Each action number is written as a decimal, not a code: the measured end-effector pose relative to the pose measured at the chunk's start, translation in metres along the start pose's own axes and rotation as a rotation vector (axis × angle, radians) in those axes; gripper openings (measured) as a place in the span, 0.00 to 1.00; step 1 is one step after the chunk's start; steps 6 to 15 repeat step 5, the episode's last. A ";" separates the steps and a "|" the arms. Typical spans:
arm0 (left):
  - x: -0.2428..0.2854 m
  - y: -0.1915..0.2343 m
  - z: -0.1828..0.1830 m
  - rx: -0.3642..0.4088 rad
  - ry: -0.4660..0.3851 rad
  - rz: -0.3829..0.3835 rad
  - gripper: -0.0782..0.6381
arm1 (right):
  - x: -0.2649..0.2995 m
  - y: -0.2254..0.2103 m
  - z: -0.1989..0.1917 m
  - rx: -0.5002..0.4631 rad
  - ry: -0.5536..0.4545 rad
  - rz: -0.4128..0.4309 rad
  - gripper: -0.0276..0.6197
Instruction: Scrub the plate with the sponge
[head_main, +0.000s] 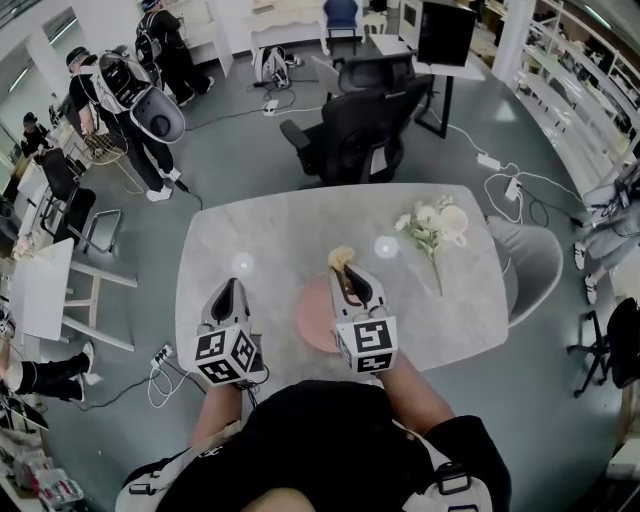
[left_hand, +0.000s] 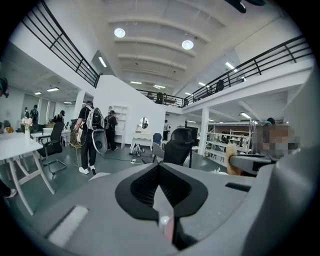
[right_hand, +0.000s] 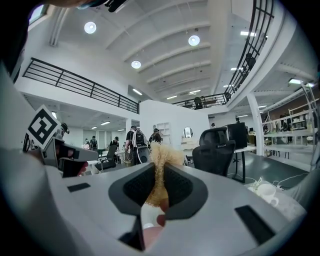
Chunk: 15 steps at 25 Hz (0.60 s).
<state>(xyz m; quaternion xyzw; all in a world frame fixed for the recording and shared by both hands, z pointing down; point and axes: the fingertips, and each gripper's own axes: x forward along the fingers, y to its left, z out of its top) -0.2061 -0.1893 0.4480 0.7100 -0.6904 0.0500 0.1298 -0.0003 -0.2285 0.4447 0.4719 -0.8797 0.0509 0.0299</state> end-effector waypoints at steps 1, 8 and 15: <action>0.000 0.000 0.000 0.000 0.000 -0.004 0.12 | -0.001 0.000 0.000 -0.001 0.000 -0.002 0.13; -0.001 0.001 0.001 -0.002 0.000 -0.014 0.12 | -0.003 0.003 -0.001 -0.001 0.007 -0.008 0.13; -0.001 0.001 0.001 -0.002 0.000 -0.014 0.12 | -0.003 0.003 -0.001 -0.001 0.007 -0.008 0.13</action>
